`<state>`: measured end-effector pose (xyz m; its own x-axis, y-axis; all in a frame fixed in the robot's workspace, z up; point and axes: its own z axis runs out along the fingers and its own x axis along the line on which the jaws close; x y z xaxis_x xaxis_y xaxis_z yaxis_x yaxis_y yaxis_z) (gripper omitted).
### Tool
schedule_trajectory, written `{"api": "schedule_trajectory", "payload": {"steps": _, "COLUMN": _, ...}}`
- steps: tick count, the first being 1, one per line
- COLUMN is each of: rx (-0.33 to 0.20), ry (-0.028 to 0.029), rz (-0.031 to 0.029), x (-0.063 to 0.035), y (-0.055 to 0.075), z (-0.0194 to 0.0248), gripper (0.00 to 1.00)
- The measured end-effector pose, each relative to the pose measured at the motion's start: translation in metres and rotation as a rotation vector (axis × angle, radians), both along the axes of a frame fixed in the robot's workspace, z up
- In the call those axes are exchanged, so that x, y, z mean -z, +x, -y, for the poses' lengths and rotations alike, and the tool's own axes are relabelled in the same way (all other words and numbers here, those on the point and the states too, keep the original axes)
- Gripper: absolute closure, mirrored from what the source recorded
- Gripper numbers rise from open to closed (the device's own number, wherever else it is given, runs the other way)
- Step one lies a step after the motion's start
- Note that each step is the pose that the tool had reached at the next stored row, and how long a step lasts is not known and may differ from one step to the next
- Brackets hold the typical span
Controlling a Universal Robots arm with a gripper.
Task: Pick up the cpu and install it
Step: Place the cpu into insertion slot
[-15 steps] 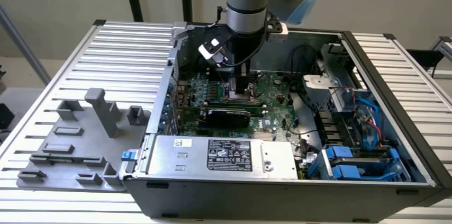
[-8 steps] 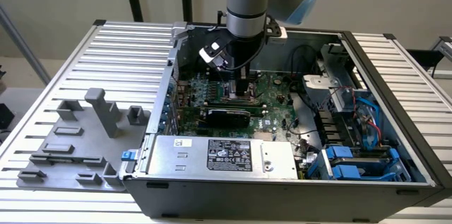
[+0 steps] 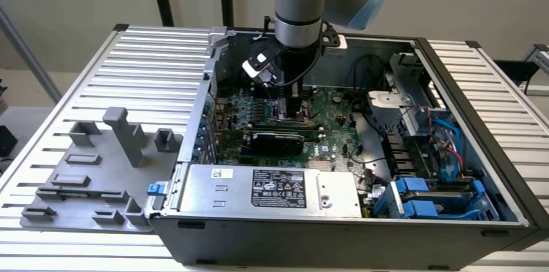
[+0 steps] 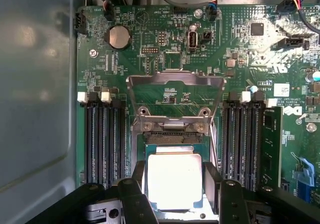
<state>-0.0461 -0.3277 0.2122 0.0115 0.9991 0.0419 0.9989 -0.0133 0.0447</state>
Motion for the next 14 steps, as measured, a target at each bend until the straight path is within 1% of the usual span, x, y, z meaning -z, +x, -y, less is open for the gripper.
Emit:
{"api": "schedule_trajectory", "payload": {"steps": 2, "rx": 0.0, "ry": -0.0032, "rz": 0.0002, "x": 0.0019, "y": 0.0001, "z": -0.0018, "gripper": 0.45}}
{"api": "schedule_trajectory", "payload": {"steps": 3, "rx": 0.0, "ry": -0.0057, "rz": 0.0001, "x": 0.0028, "y": 0.0, "z": -0.0025, "gripper": 0.45}}
{"api": "schedule_trajectory", "payload": {"steps": 8, "rx": 0.001, "ry": -0.0229, "rz": 0.0, "x": 0.0067, "y": 0.0001, "z": -0.0053, "gripper": 0.45}}
{"api": "schedule_trajectory", "payload": {"steps": 11, "rx": 0.001, "ry": -0.0292, "rz": 0.0, "x": 0.0082, "y": 0.0002, "z": -0.0057, "gripper": 0.45}}
{"api": "schedule_trajectory", "payload": {"steps": 14, "rx": 0.002, "ry": -0.0324, "rz": 0.0, "x": 0.0091, "y": 0.0003, "z": -0.0058, "gripper": 0.45}}
